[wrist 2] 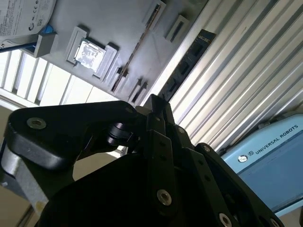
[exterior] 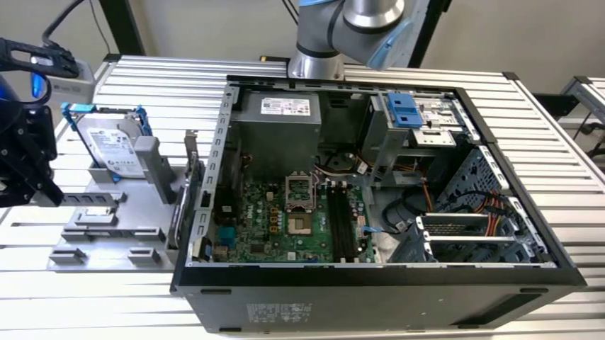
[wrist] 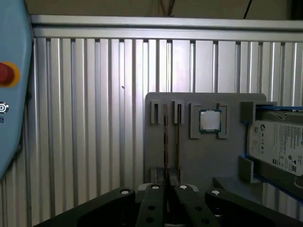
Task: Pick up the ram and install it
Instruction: 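Pick up the ram and move it above insertion slot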
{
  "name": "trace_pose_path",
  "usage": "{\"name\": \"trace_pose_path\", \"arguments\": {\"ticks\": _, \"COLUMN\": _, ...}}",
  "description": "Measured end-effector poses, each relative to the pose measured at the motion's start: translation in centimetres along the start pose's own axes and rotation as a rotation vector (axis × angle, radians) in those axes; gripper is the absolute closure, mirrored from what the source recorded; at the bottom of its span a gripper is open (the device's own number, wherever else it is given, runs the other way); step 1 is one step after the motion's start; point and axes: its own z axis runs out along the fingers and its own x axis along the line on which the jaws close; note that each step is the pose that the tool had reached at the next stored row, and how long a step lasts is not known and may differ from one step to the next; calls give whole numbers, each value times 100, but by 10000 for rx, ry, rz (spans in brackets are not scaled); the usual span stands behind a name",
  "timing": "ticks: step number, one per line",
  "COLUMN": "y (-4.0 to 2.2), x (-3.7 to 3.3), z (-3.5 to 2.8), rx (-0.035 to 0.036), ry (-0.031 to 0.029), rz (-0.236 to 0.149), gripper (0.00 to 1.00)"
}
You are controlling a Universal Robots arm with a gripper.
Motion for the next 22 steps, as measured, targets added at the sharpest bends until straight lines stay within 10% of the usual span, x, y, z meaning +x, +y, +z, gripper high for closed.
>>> {"name": "trace_pose_path", "arguments": {"ticks": 22, "y": 2, "x": -6, "z": -149, "rx": -1, "ry": 0, "rz": 0, "gripper": 100}}
